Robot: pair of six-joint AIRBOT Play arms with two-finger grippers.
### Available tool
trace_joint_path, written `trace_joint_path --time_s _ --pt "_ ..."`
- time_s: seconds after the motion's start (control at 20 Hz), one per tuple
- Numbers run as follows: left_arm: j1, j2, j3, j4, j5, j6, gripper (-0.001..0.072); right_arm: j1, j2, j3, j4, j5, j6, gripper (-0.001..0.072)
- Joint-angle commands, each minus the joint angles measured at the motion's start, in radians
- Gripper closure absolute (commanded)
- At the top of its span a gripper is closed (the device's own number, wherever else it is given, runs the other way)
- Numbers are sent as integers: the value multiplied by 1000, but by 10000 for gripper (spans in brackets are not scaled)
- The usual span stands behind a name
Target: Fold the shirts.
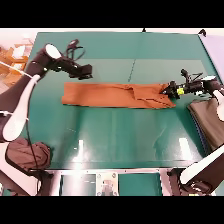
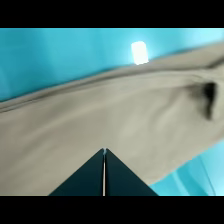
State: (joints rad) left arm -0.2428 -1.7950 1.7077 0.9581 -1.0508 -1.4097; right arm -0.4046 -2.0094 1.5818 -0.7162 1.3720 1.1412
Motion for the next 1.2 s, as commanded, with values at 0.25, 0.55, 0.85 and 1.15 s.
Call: trace_joint_path --time_s 0.25,0.55,0.85,1.15 --pt "-291 -158 0 -43 366 23 686 28 102 276 28 251 112 698" --pt "-346 -271 46 -210 415 24 686 84 302 398 29 385 222 697" --pt "-438 -406 203 -298 363 23 686 206 350 397 28 384 275 697" --pt "-352 -348 212 -307 137 22 686 280 350 397 17 371 307 697"
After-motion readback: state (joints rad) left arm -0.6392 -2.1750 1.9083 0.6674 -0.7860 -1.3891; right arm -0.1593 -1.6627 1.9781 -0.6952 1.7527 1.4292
